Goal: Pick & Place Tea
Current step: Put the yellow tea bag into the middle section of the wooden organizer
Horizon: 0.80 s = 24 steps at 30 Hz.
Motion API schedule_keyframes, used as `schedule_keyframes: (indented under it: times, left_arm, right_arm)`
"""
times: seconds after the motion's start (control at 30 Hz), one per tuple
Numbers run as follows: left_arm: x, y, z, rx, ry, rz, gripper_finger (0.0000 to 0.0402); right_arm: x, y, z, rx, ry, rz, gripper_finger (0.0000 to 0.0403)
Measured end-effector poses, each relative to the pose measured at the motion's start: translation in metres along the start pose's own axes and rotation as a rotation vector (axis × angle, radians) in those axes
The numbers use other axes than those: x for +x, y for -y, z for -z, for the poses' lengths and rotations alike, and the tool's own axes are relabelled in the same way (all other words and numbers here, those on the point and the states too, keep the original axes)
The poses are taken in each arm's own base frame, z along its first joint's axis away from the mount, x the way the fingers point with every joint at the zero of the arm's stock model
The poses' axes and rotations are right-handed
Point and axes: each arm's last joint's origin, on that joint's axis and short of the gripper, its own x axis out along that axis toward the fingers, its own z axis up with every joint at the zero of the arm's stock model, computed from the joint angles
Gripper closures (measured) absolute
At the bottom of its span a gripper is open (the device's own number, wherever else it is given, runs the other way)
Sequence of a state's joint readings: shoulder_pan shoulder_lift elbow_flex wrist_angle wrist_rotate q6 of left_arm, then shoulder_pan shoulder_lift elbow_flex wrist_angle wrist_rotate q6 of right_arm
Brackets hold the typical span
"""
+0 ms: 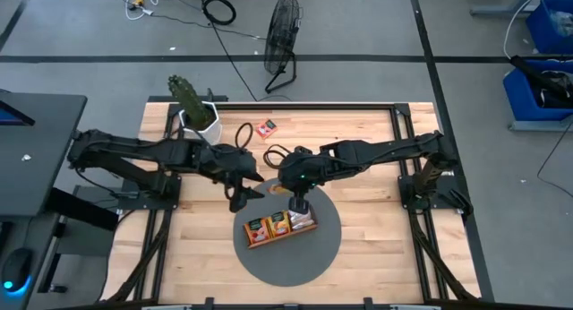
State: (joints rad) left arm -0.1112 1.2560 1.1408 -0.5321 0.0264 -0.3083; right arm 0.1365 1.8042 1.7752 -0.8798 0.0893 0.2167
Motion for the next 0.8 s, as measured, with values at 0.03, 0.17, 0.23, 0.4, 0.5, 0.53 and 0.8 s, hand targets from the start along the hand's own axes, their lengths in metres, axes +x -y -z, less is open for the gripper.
schedule_keyframes:
  times: [0.03,0.17,0.23,0.4,0.5,0.53,0.8]
  left_arm:
    - [0.003,0.0,0.0,0.0,-0.002,-0.001,0.0142]
    - [0.019,-0.001,0.002,-0.022,-0.041,-0.013,0.0132]
    - [0.026,-0.002,0.004,-0.029,-0.058,-0.018,0.0132]
    - [0.034,-0.002,0.004,-0.028,-0.068,-0.02,0.015]
    - [0.034,-0.002,0.005,-0.027,-0.079,-0.018,0.0181]
    - [0.034,-0.002,0.005,-0.027,-0.077,-0.014,0.0194]
    - [0.035,-0.002,0.005,-0.024,-0.085,0.002,0.0325]
  right_arm:
    - [0.0,-0.001,0.0,-0.002,-0.002,-0.001,0.0403]
    - [0.0,-0.005,-0.002,-0.019,0.027,-0.009,0.0403]
    - [0.0,-0.007,-0.002,-0.025,0.034,-0.014,0.0403]
    - [-0.001,-0.011,0.0,-0.06,0.022,-0.023,0.0403]
    - [-0.001,-0.012,0.0,-0.065,0.031,-0.026,0.0403]
    - [-0.001,-0.012,0.0,-0.067,0.03,-0.027,0.0403]
    - [-0.001,-0.012,-0.001,-0.081,0.035,-0.026,0.0403]
